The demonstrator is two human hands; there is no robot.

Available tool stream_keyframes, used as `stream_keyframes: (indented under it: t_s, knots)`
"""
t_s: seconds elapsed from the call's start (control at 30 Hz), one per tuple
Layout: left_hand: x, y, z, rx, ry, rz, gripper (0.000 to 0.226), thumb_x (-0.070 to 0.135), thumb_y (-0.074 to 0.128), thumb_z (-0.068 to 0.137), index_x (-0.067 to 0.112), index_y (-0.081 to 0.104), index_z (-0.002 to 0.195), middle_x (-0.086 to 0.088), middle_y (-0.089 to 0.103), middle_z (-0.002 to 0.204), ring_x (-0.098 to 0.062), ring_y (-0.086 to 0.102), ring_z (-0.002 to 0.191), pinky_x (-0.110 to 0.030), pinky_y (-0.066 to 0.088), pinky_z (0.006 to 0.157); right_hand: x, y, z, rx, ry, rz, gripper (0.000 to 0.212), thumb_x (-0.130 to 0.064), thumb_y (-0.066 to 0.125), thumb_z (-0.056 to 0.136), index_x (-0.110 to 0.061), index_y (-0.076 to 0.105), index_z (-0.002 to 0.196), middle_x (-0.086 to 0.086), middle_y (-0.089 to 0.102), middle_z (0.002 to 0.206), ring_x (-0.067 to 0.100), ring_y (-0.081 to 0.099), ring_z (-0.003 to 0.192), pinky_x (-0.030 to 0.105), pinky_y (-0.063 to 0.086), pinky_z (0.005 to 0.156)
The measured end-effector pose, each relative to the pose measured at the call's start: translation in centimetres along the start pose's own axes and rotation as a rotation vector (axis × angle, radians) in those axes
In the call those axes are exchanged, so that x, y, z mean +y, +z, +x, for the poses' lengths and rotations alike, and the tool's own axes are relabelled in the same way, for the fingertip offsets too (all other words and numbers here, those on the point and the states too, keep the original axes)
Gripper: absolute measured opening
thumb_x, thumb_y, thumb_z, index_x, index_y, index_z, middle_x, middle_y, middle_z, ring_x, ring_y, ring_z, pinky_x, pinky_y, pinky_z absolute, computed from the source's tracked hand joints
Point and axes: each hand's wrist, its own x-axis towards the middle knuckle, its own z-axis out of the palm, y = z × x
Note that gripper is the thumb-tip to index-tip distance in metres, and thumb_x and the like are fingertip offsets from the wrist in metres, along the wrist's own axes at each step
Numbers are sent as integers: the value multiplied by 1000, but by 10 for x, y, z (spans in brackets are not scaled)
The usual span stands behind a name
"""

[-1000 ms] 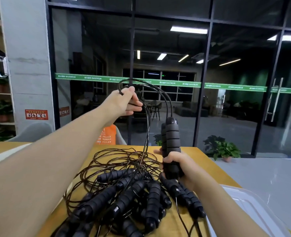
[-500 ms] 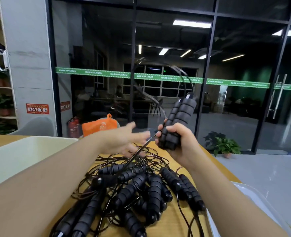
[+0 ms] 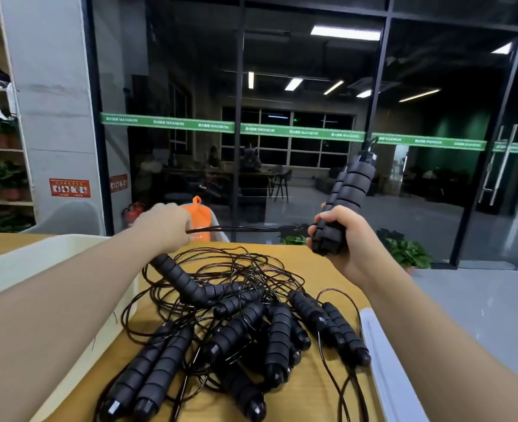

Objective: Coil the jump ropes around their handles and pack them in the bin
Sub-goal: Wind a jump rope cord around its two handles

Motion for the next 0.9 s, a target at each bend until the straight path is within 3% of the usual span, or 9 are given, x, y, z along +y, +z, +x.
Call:
stream_keyframes:
  t_s: [0.1, 0.2, 0.3, 0.4, 0.47, 0.57, 0.67, 0.77, 0.9]
  knots:
    - [-7, 0, 1, 19, -160, -41, 46, 58, 49, 89, 14, 61, 93, -3, 57, 84, -18, 59, 74, -34, 54, 71, -3, -5, 0, 22, 6, 55, 12, -3, 49, 88, -6, 45, 98, 5, 50, 74, 17, 55, 62, 32, 53, 60]
    - [-2, -8, 0, -84, -204, -475, 35, 40, 44, 98, 11, 57, 83, -5, 57, 69, -21, 58, 59, -32, 51, 54, -1, -5, -1, 15, 16, 29, 8, -1, 49, 88, -8, 46, 92, 5, 48, 76, 17, 54, 63, 32, 52, 62]
    - [4, -17, 2, -91, -156, -518, 28, 30, 53, 96, 5, 60, 106, -8, 58, 69, -20, 56, 56, -33, 52, 56, 4, -3, -2, 21, 30, 12, 10, 0, 50, 87, -9, 48, 91, 6, 49, 78, 17, 54, 64, 33, 50, 65]
    - [8, -30, 1, 64, -59, -601, 56, 56, 36, 94, 6, 55, 75, -9, 52, 61, -21, 47, 50, -30, 42, 52, 9, -2, -2, 23, 55, -3, 10, -1, 51, 87, -8, 49, 94, 7, 51, 80, 17, 55, 65, 34, 51, 66]
    - [11, -39, 0, 187, 70, -591, 56, 57, 40, 91, 8, 50, 68, -4, 51, 65, -20, 48, 58, -27, 34, 51, 13, -1, -2, 25, 70, -27, 17, -1, 52, 87, -6, 49, 103, 9, 52, 82, 17, 57, 65, 34, 54, 64]
    - [17, -51, 2, 331, 259, -549, 41, 47, 52, 91, 10, 58, 75, -4, 54, 84, -20, 54, 75, -29, 41, 62, 19, 3, 1, 46, 76, -83, 25, -1, 55, 86, -5, 48, 110, 12, 53, 85, 18, 59, 64, 34, 55, 60]
    - [22, -63, 2, 425, 432, -570, 23, 38, 59, 90, 18, 58, 79, 2, 51, 94, -18, 55, 87, -34, 48, 79, 25, 5, 4, 41, 82, -170, 17, -1, 56, 86, -6, 48, 99, 11, 54, 79, 21, 57, 67, 39, 53, 67]
    - [24, -67, 6, 488, 571, -567, 4, 22, 62, 90, 19, 62, 91, 1, 54, 111, -21, 49, 122, -42, 41, 102, 30, 6, 3, 3, 83, -231, 15, 1, 55, 87, -7, 46, 96, 10, 54, 75, 21, 55, 65, 38, 52, 63]
    - [31, -57, 5, 491, 639, -613, 23, 5, 54, 93, 15, 61, 113, -4, 56, 126, -17, 34, 139, -41, 31, 114, 39, 3, 7, 13, 109, -224, 21, 3, 56, 85, -6, 46, 101, 13, 53, 81, 21, 56, 65, 34, 52, 56]
